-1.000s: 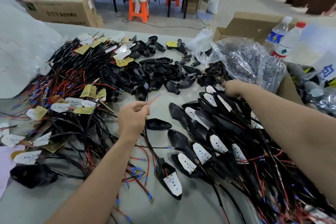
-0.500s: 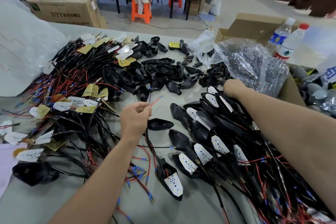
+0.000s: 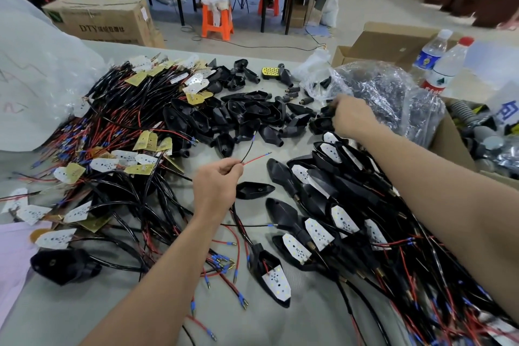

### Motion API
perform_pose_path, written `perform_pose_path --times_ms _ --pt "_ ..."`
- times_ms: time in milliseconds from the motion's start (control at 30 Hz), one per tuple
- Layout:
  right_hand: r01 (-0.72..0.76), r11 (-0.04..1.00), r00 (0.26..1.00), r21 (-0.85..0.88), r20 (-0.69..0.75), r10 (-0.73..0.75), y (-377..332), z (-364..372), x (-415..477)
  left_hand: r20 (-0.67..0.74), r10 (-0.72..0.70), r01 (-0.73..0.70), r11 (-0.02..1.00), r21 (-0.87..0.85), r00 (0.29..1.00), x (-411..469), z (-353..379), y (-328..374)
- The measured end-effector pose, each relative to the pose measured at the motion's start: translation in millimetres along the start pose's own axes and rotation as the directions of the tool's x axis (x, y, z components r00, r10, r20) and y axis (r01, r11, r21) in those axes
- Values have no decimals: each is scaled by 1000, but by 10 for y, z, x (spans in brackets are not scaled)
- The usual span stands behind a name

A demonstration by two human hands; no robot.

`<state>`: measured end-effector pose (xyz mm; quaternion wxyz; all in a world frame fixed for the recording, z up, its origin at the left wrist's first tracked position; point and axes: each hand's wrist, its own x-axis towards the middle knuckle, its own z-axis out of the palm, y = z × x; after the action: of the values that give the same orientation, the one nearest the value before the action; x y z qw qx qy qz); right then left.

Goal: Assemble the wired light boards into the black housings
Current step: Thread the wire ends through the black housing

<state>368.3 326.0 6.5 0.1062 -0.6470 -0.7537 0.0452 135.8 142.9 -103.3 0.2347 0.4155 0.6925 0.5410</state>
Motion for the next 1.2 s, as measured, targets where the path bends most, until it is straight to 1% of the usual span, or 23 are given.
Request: perform_pose_path --times_ms 100,233,267,333,367,400,467,500,567,633,700,767,833,933,1067,1133,1200 --pt "69 977 997 204 24 -76 -374 -37 -238 -12 138 -136 988 76 990 -63 8 8" --pt "192 922 981 337 -78 -176 -767 86 -654 -30 280 -272 948 163 959 -88 8 -27" --pt "218 893 976 394 -113 -188 -845 143 -766 -41 309 -298 939 169 950 -86 10 -34" --pt "245 802 968 545 -177 -177 -974 271 -970 -72 334 -318 933 171 940 -81 9 -47" --pt "235 732 971 640 -196 -140 -1018 338 -1054 -89 319 -303 939 160 943 -78 5 -53" --pt "209 635 976 744 -200 -87 -1045 404 -1116 -103 292 -278 951 135 951 -76 -5 -57" --pt "127 384 988 914 -149 28 -1077 558 -1210 -117 271 -262 961 93 955 -64 -28 -52" --pt "82 269 992 960 -106 76 -1090 644 -1250 -132 285 -274 957 96 949 -60 -41 -43" --pt "-10 65 990 998 1 140 -1119 797 -1312 -157 308 -289 948 129 938 -58 -68 -8" --pt "-94 -117 987 989 108 120 -1148 891 -1324 -155 282 -259 954 151 947 -48 -81 28" --pt "-141 -223 984 965 162 80 -1127 923 -1331 -138 244 -227 966 127 960 -51 -90 46" --pt "-149 -279 982 949 176 73 -1097 932 -1333 -108 228 -220 972 79 968 -65 -116 62" --pt "-141 -298 980 944 176 93 -1075 935 -1339 -79 208 -205 978 50 975 -79 -133 81" --pt "-121 -327 976 937 173 135 -1061 922 -1302 -81 198 -193 979 60 977 -73 -161 80" --pt "-143 -414 972 899 206 111 -1035 903 -1265 -64 199 -194 978 75 978 -63 -190 78" --pt "-162 -422 974 892 213 75 -1033 901 -1270 -49 211 -205 974 95 976 -63 -193 80" --pt "-181 -406 976 896 215 39 -1034 894 -1283 -41 212 -208 974 92 976 -57 -194 81"
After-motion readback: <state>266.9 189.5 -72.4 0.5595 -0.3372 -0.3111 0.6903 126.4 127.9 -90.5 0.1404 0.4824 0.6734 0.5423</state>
